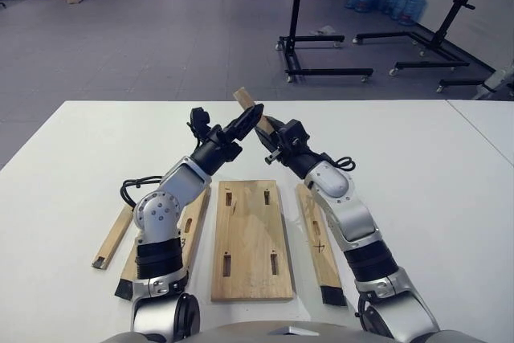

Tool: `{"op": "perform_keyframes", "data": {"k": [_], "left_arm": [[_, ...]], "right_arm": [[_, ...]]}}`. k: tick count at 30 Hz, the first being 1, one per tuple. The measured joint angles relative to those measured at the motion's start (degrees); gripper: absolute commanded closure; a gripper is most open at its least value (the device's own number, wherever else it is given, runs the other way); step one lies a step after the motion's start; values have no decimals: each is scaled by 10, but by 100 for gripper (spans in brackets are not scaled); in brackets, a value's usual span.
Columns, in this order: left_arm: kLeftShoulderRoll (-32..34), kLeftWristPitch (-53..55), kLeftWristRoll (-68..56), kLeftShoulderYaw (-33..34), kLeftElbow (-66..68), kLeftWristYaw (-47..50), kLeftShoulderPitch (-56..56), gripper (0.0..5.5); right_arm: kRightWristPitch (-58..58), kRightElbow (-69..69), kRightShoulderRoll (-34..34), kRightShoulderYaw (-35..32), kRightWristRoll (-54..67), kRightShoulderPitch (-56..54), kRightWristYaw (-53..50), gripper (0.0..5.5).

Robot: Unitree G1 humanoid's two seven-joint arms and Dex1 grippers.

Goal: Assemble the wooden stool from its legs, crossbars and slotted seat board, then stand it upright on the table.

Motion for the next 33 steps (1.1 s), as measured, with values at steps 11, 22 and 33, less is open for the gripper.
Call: {"op": "perform_keyframes", "data": {"k": [11,22,33], "left_arm": [[15,-24,9,-11,14,-4,-4,231],[25,-73,46,-21,16,-8,-4,380],[29,-79,47,-25,18,-17,3,500]], "right_arm": [[1,0,-4,13,1,0,55,422],[7,-5,-3,9,6,1,63,422],[11,-11,-4,3,12,2,71,422]]}}
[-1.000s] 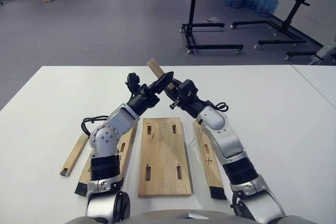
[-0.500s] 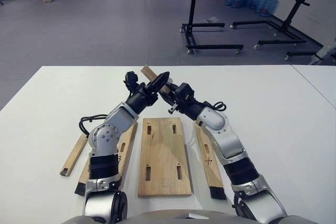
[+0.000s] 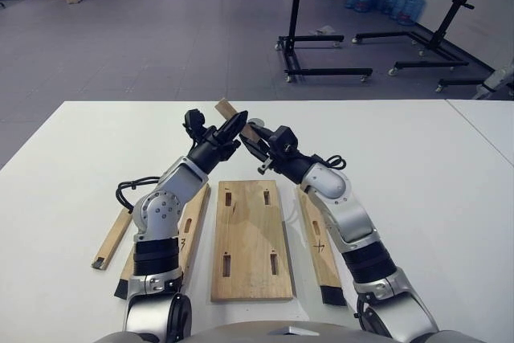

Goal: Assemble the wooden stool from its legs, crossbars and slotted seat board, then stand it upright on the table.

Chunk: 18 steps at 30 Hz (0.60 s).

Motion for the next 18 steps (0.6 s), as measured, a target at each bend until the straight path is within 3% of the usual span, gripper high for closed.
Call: {"op": "perform_keyframes", "data": {"k": [8,9,18], "left_arm": [[0,-5,2,-1,3,-7,0,508],[-1,-7,2,-2,5,-8,0,508],[11,-47,42,0,3,2,-1,512]], "right_arm": [[2,0,0,-3,1,0,5,422],[3,0,0,-4,1,0,5,383],[56,-9,-10,-20,12,4,5,239]]}}
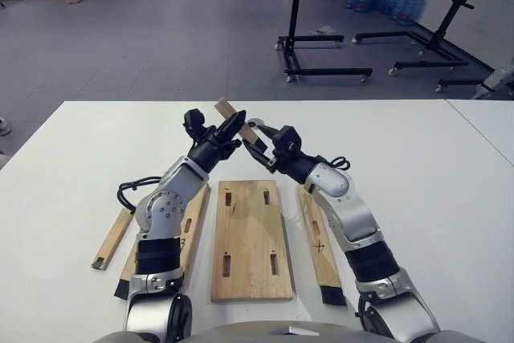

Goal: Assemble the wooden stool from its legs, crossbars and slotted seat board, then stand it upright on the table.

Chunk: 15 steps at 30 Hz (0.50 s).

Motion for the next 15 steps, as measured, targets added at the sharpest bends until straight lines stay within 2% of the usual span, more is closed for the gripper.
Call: {"op": "perform_keyframes", "data": {"k": [1,7,11,15], "left_arm": [[3,-6,2,6,-11,6,0,512],[53,-135,140,22,-61,41,31,512],[109,-130,174,33,-157,35,129,512],[173,-121,168,52,-270,-19,261,512]], "right_arm": [[9,-8,-2,-4,4,4,0,218],[42,-46,-31,-74,32,32,-16,215],[47,-39,-38,-112,31,28,-49,215],[48,-41,-40,-128,22,27,-80,215]]}}
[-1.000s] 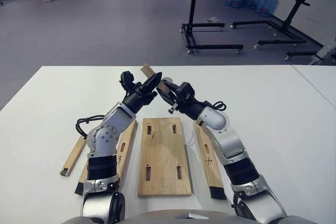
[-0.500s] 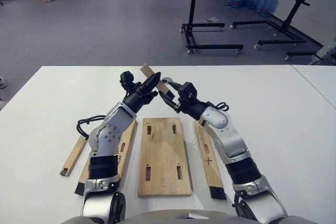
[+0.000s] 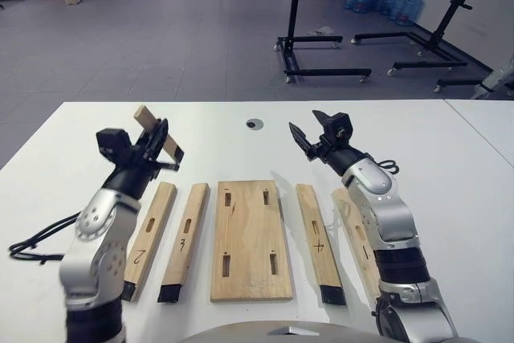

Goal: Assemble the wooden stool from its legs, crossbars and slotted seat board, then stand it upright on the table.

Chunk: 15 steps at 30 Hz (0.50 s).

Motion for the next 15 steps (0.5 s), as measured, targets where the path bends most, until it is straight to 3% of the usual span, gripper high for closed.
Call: {"op": "perform_keyframes", "data": {"k": [6,15], "left_arm": [[36,28,-24,36,-41,-18,84,512],[-11,-48,41,30,0,-14,217,512]], "right_arm": [[1,-12,3,-5,-13,37,-38,215],[0,-24,13,21,-35,45,-51,215]]}}
